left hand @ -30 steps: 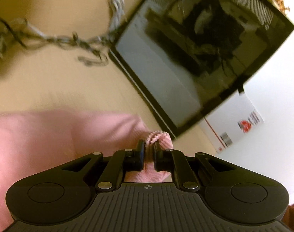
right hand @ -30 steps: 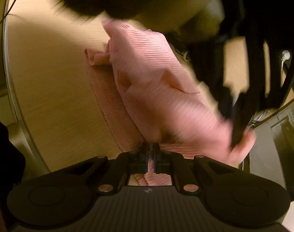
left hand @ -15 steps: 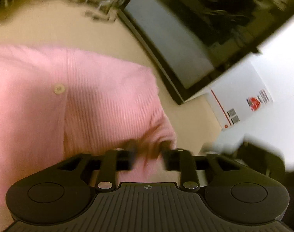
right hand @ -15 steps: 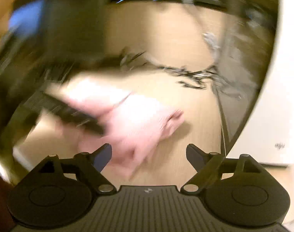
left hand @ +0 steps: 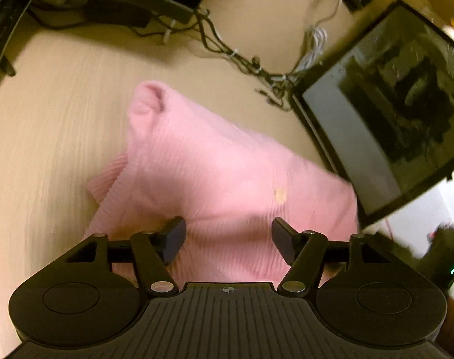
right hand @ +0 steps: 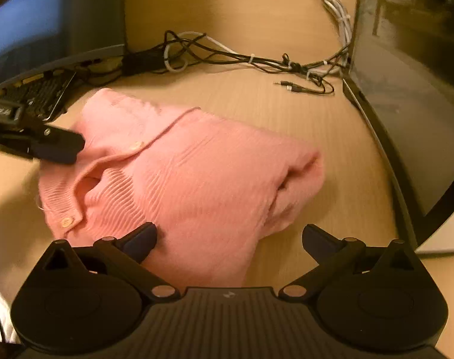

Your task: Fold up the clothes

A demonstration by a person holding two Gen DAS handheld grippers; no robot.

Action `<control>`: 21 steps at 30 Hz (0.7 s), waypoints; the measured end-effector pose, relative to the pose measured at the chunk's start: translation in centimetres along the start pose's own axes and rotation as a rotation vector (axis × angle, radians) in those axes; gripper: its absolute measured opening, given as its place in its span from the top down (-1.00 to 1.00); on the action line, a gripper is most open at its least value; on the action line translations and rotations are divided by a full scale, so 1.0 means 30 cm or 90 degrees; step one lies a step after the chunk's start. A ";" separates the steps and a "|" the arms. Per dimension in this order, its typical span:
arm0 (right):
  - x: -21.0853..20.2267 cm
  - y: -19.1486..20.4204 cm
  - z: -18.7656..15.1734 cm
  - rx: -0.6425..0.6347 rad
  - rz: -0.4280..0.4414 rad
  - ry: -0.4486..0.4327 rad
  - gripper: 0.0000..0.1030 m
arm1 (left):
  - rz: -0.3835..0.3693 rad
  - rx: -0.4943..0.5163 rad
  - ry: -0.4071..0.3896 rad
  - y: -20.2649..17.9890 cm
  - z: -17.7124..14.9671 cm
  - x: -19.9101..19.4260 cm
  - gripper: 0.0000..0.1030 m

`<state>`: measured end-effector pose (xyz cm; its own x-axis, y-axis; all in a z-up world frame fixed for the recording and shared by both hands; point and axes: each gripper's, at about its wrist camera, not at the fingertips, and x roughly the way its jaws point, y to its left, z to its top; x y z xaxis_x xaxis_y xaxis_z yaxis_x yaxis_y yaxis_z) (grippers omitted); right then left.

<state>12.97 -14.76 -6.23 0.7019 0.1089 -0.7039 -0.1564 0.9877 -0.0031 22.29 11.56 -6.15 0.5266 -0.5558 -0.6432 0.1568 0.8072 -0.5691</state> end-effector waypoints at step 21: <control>0.024 0.006 0.145 -0.091 -0.162 -0.080 -1.00 | -0.078 0.006 0.032 -0.115 -0.026 0.012 -0.81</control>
<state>16.47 -14.02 -3.65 0.8099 -0.1185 -0.5744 -0.0542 0.9601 -0.2745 21.28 8.42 -4.80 0.4602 -0.6600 -0.5938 0.2257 0.7339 -0.6407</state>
